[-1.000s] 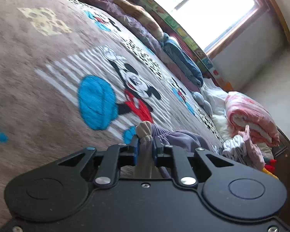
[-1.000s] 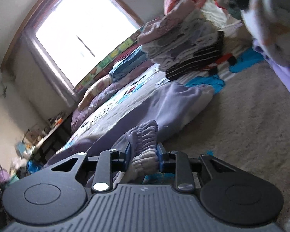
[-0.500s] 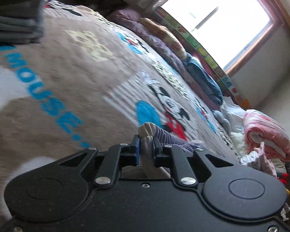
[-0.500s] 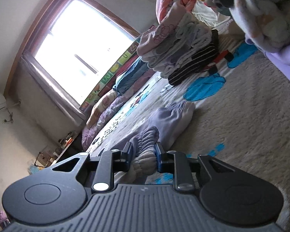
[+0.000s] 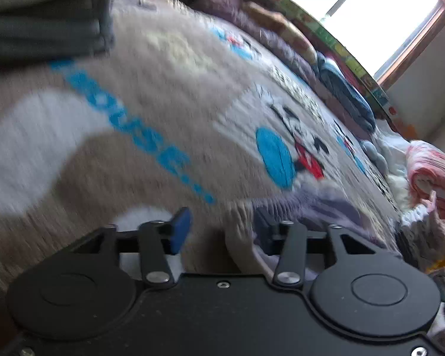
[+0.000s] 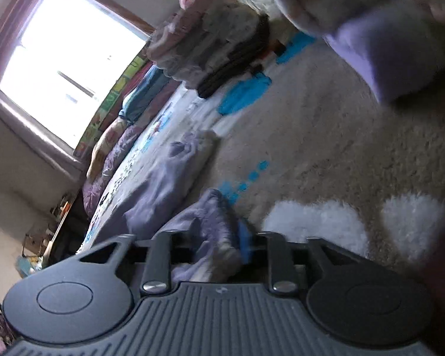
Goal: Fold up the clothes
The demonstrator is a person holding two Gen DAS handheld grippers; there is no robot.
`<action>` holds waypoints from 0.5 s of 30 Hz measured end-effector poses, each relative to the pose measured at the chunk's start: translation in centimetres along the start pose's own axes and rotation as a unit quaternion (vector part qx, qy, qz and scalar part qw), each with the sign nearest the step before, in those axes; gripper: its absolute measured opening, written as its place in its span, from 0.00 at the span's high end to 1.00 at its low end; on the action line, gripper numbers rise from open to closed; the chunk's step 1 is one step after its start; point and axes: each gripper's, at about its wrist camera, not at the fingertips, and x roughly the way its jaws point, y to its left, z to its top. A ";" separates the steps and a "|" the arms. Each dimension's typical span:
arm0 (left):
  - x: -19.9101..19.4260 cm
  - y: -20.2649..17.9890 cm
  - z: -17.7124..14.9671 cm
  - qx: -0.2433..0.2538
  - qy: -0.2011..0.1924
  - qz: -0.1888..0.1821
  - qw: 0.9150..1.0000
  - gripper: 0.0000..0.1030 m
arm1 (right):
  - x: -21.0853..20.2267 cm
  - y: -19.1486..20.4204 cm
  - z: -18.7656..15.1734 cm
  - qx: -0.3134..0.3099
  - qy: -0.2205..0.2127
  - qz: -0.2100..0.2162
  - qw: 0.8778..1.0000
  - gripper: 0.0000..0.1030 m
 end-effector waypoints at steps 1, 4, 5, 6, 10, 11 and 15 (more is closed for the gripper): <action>-0.2 -0.2 0.2 0.001 -0.008 -0.001 1.000 0.53 | -0.3 0.5 0.1 -0.013 -0.009 0.006 1.000 0.44; -0.6 -0.8 0.7 0.003 -0.025 -0.011 1.000 0.53 | -0.9 2.2 0.6 -0.074 -0.037 0.018 0.996 0.44; -0.5 -1.2 1.0 0.006 -0.027 -0.016 0.999 0.53 | -0.9 2.7 0.7 -0.093 -0.044 0.022 0.994 0.44; -0.4 -1.6 1.2 0.010 -0.029 -0.021 0.999 0.53 | -0.8 3.0 1.0 -0.106 -0.048 0.027 0.993 0.44; 1.0 -3.7 1.7 0.029 -0.022 -0.052 0.998 0.53 | 0.6 3.1 2.4 -0.121 -0.047 0.037 0.991 0.43; 1.5 -4.4 2.0 0.033 -0.019 -0.062 0.997 0.53 | 1.2 2.9 2.8 -0.115 -0.049 0.036 0.991 0.43; 3.8 -6.8 2.8 0.042 -0.009 -0.088 0.995 0.53 | 3.2 2.1 4.5 -0.094 -0.049 0.035 0.994 0.43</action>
